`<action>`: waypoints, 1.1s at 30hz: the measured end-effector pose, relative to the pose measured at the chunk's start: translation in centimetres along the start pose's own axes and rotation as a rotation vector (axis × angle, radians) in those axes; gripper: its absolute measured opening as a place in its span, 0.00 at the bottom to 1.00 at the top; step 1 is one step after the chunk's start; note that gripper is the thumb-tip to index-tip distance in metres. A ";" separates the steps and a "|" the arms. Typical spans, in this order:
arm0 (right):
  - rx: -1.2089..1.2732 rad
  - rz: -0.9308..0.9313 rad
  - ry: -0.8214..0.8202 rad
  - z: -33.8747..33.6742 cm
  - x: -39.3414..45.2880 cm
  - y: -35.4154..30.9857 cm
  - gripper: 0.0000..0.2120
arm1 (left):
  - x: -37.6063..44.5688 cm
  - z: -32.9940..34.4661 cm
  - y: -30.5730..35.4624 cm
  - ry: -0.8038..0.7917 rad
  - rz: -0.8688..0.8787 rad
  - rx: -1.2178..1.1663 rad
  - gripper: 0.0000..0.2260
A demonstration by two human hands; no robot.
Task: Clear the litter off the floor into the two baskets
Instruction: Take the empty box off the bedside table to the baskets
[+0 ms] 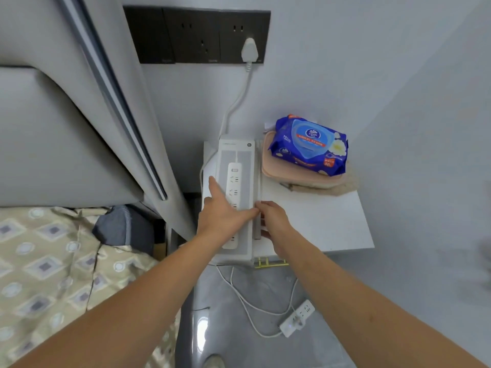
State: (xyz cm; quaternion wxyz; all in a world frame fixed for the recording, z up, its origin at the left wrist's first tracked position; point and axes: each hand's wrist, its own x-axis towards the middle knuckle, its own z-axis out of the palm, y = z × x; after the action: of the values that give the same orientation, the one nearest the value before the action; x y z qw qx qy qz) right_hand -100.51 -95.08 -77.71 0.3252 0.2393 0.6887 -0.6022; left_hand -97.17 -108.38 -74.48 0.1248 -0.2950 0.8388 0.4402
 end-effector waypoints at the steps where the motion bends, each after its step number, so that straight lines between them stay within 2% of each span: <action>1: 0.013 0.002 -0.005 0.1 -0.3 0.0 0.11 | -0.3 -0.3 -0.4 -0.006 0.003 -0.014 0.56; 6: 0.118 0.021 -0.077 -0.3 -3.4 1.5 0.11 | -4.1 -2.1 -2.7 -0.021 0.057 -0.086 0.53; 10: 0.148 0.016 -0.140 -1.2 -7.4 3.8 0.10 | -8.8 -2.6 -4.3 -0.048 0.054 -0.070 0.57; 13: 0.132 -0.005 -0.164 -2.4 -10.0 5.7 0.17 | -11.6 -2.4 -4.8 -0.073 0.068 -0.061 0.60; 17: 0.105 -0.044 -0.099 -5.3 -13.1 7.8 0.28 | -15.0 -1.6 -4.6 -0.116 0.147 -0.075 0.60; 20: 0.121 -0.076 -0.081 -8.1 -16.2 9.4 0.26 | -18.1 -0.7 -3.9 -0.154 0.224 -0.079 0.58; 24: 0.132 -0.113 -0.055 -13.0 -21.2 12.4 0.24 | -23.7 2.2 -2.7 -0.246 0.262 -0.067 0.51; 29: 0.219 -0.135 -0.007 -21.4 -28.9 19.2 0.24 | -32.1 8.5 -1.3 -0.326 0.358 0.067 0.51; 33: 0.283 -0.116 0.097 -29.5 -36.4 26.5 0.24 | -40.2 15.6 0.3 -0.433 0.380 0.185 0.54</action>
State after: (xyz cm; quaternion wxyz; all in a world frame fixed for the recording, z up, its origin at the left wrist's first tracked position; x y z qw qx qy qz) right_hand -61.58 -59.48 -66.85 0.2193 0.2715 0.6245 -0.6987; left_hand -66.19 -80.10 -64.54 0.2425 -0.0195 0.8694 0.4300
